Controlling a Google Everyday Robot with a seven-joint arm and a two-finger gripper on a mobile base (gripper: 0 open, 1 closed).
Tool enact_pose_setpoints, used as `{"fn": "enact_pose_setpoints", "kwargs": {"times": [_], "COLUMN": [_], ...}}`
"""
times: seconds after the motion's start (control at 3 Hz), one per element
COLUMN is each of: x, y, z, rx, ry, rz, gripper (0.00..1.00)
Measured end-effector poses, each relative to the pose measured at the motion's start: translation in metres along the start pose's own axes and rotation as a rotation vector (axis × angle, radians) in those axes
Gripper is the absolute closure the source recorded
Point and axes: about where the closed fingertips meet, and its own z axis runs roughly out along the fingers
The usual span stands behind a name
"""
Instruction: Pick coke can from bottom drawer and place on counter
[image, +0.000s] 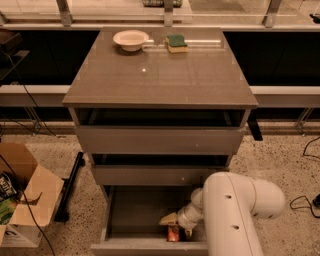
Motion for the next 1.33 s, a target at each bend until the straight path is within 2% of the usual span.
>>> {"fn": "enact_pose_setpoints", "kwargs": {"times": [0.33, 1.0, 1.33], "x": [0.0, 0.0, 0.009], "y": [0.001, 0.011, 0.039], "z": [0.014, 0.008, -0.033], "rx": [0.027, 0.026, -0.04], "ry": [0.022, 0.006, -0.066], "rz": [0.004, -0.008, -0.08], "gripper": [0.4, 0.86, 1.0]}}
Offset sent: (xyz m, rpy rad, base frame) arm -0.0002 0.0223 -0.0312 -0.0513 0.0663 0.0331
